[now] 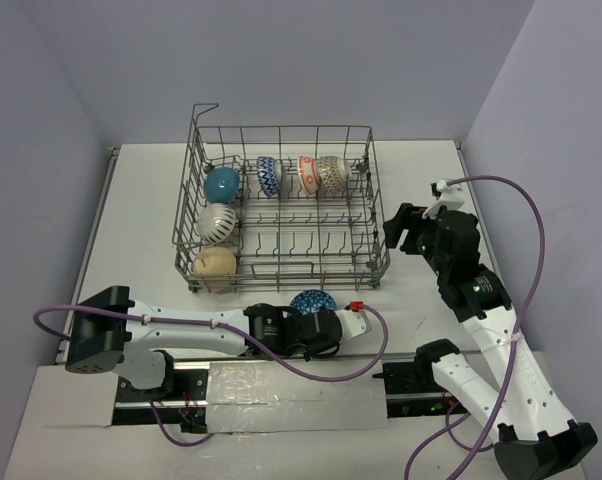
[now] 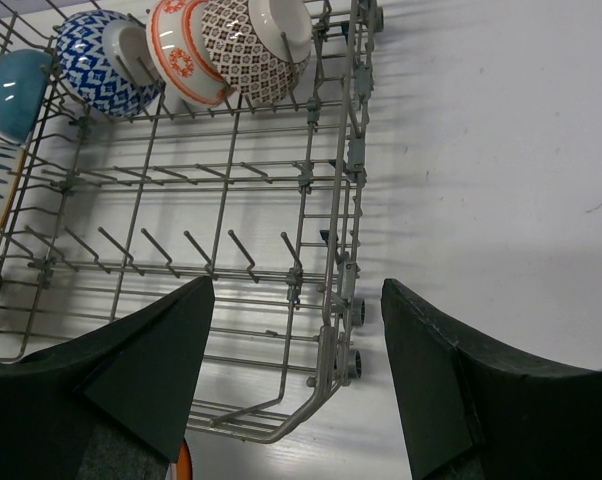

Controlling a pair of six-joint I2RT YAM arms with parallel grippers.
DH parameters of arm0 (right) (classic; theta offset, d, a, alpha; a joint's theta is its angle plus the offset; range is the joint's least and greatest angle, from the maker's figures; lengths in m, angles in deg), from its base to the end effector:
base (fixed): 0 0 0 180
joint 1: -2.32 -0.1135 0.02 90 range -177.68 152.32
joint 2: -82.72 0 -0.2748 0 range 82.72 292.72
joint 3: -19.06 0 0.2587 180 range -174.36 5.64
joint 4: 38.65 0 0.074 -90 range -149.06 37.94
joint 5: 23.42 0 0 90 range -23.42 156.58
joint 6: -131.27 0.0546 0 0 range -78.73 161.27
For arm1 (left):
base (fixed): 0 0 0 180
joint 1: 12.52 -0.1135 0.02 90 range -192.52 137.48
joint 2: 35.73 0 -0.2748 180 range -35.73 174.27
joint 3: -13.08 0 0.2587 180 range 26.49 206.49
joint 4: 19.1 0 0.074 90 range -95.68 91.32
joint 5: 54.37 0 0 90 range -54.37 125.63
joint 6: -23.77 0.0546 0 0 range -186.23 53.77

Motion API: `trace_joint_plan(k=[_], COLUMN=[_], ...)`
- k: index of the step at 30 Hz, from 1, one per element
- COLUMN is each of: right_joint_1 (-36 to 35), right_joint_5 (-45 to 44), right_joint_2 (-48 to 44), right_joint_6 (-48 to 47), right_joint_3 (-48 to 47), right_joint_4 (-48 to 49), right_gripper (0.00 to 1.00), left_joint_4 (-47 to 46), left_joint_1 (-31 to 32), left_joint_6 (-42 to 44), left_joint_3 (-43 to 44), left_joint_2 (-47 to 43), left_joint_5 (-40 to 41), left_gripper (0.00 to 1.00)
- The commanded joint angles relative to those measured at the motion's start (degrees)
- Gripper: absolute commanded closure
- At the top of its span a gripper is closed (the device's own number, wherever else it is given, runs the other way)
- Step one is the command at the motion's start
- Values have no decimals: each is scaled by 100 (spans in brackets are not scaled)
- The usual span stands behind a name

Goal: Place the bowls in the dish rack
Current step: Pick up the bowl from the bowl.

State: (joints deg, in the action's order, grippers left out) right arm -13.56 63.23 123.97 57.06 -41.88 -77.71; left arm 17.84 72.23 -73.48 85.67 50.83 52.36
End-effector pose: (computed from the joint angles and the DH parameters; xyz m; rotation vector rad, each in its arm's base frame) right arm 0.1723 0.0457 0.3392 0.0383 1.9206 0.3172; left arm 0.0462 -0.3313 0.2273 1.4281 1.9829 -0.3739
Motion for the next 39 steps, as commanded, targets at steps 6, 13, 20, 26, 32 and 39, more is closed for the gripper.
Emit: trace_joint_plan(k=[6, 13, 20, 26, 32, 39], right_joint_1=[-47, -56, -73, -82, -82, -82], right_joint_5=[10, -16, -16, -34, -34, -34], right_joint_2=[-91, -74, -82, -65, -47, -109], right_joint_6=[-6, -15, -15, -23, -23, -23], right_joint_3=[-2, -2, -2, 7, -11, -11], right_joint_4=[289, 288, 271, 262, 262, 245], right_gripper=[25, 25, 25, 25, 25, 25], left_joint_4=[354, 337, 319, 275, 310, 415], left_joint_1=[94, 252, 340, 349, 349, 384], left_joint_6=[-181, -189, -242, -304, -453, -673], left_joint_3=[129, 147, 191, 217, 427, 814], left_joint_2=[-60, -429, -693, -851, -1203, -1590], left_joint_5=[708, 1016, 1262, 1368, 1377, 1350], left_gripper=[100, 100, 100, 100, 100, 100])
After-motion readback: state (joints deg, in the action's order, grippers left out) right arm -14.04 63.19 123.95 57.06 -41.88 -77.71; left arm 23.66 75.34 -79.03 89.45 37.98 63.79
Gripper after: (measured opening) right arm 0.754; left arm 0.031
